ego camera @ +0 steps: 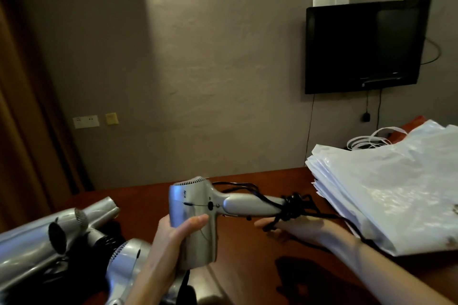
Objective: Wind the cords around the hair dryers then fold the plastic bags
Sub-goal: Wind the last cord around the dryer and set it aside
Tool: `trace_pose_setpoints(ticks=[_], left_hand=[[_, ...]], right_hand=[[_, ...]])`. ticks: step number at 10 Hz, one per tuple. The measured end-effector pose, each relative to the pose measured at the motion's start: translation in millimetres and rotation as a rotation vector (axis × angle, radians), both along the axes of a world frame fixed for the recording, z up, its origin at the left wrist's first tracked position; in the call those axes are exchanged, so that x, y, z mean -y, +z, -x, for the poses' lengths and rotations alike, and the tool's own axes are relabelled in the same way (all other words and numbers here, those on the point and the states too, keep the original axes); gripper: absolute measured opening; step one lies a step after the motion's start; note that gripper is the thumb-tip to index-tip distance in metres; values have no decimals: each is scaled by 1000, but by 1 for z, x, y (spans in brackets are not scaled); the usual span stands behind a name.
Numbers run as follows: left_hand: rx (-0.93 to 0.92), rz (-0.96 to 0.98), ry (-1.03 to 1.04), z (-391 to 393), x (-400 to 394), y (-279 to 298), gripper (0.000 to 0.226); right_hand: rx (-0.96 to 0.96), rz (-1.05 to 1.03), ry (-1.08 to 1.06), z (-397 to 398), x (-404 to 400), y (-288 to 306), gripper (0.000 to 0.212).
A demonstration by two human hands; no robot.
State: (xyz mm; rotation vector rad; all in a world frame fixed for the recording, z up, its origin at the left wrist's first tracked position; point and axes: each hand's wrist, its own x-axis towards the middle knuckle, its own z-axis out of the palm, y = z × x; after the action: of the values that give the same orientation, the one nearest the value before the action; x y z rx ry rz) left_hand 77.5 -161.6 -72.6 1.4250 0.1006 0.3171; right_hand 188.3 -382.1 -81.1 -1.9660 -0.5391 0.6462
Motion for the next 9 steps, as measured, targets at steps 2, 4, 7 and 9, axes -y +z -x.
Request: trace_pose_setpoints(ticks=[2, 4, 7, 9], left_hand=[[25, -144, -61, 3, -12, 0, 76], [-14, -442, -95, -5, 4, -7, 71], [142, -244, 316, -5, 3, -8, 70], [110, -18, 333, -4, 0, -4, 72]], right_hand=[[-125, 108, 170, -43, 27, 25, 18], [-60, 294, 338, -45, 21, 58, 17], [-166, -302, 236, -23, 46, 61, 29], [-184, -509, 208, 8, 27, 2, 39]])
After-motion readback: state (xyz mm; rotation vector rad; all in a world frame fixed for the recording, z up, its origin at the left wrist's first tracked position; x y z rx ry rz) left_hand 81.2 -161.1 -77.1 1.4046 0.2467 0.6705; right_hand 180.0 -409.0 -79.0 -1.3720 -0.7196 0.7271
